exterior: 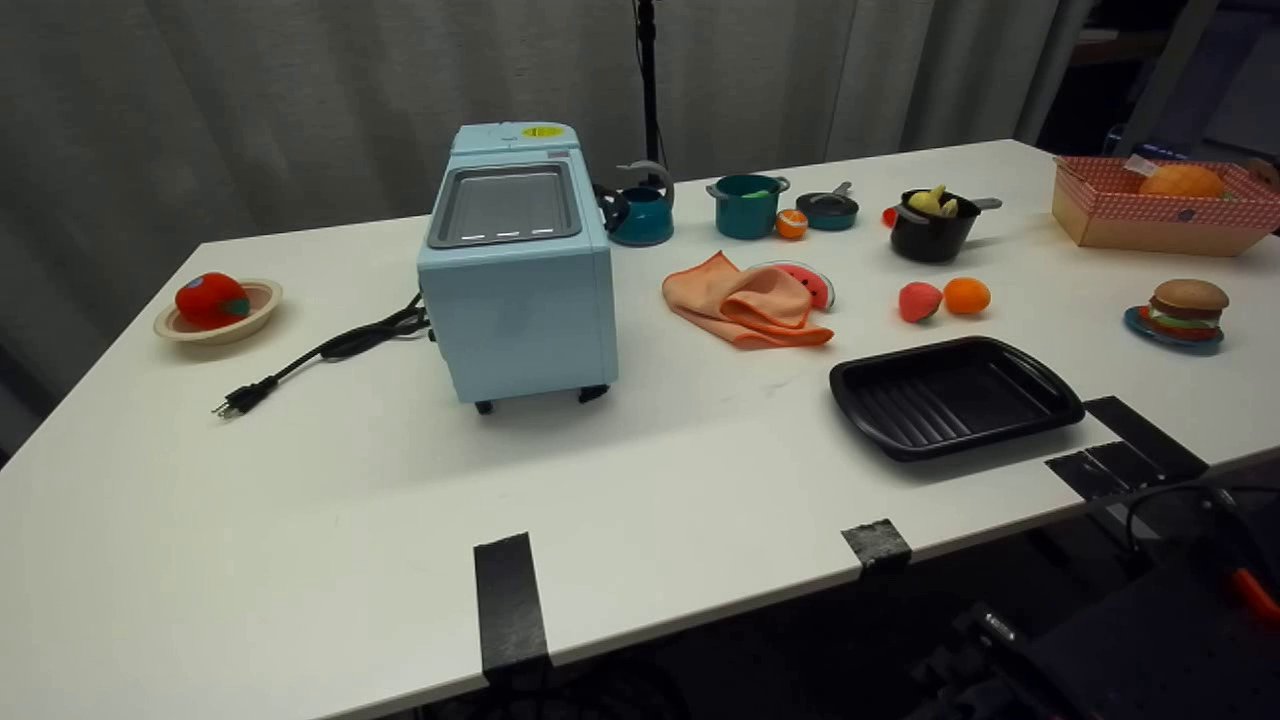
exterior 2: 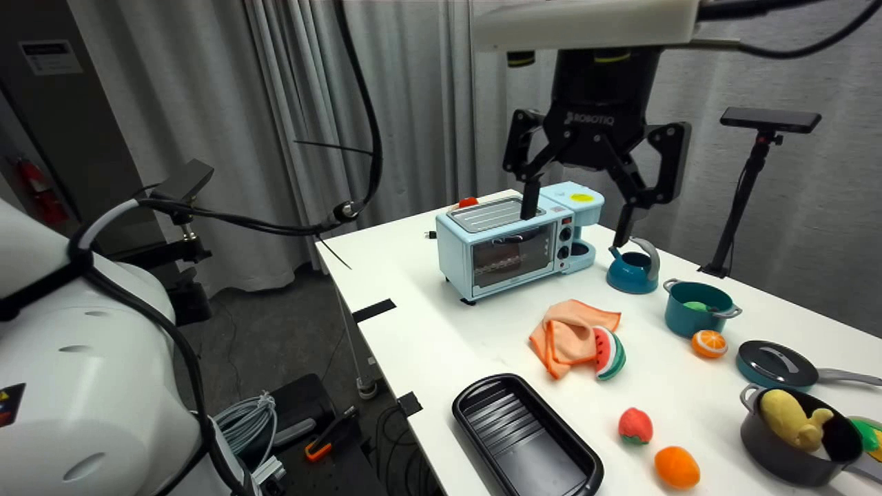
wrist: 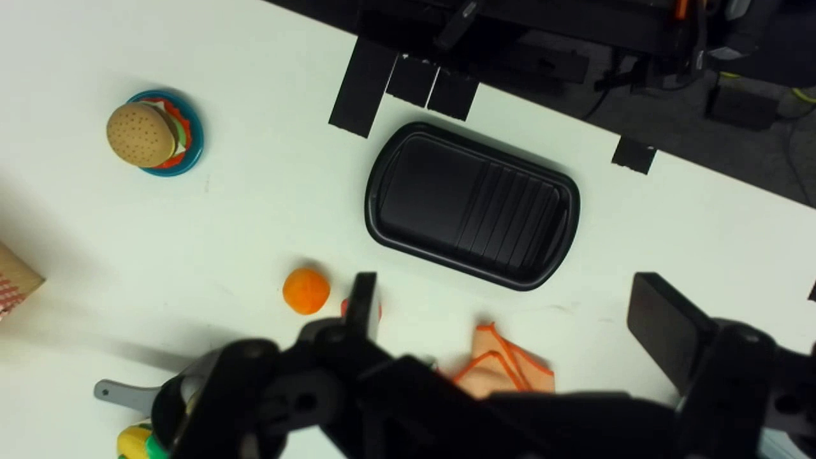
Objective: Pick the banana plushy from the pot and it on the black tray
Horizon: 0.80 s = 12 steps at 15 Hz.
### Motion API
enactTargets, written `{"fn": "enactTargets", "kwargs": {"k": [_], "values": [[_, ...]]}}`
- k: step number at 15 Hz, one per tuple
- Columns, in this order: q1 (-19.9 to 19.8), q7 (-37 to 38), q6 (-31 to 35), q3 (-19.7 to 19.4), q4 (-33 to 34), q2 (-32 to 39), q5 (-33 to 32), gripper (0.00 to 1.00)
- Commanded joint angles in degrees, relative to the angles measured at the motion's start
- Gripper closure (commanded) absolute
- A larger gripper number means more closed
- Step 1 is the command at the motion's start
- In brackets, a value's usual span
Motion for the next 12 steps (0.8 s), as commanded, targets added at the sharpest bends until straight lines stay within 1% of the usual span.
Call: {"fn": "enactTargets", "kwargs": {"k": [1, 6, 7, 12], "values": [[0.4, 0.8, 0.1, 0.6, 10.2, 9.2, 2.7, 0.0], [-0.8, 0.9, 1.7, 2.1, 19.6, 18.1, 5.2, 0.0], [-1.5, 0.1, 1.6, 1.8, 22.9, 20.5, 5.4, 0.0], [-4.4, 0.3, 11.1, 1.8, 27.2, 26.8, 5.9, 0.0]]}}
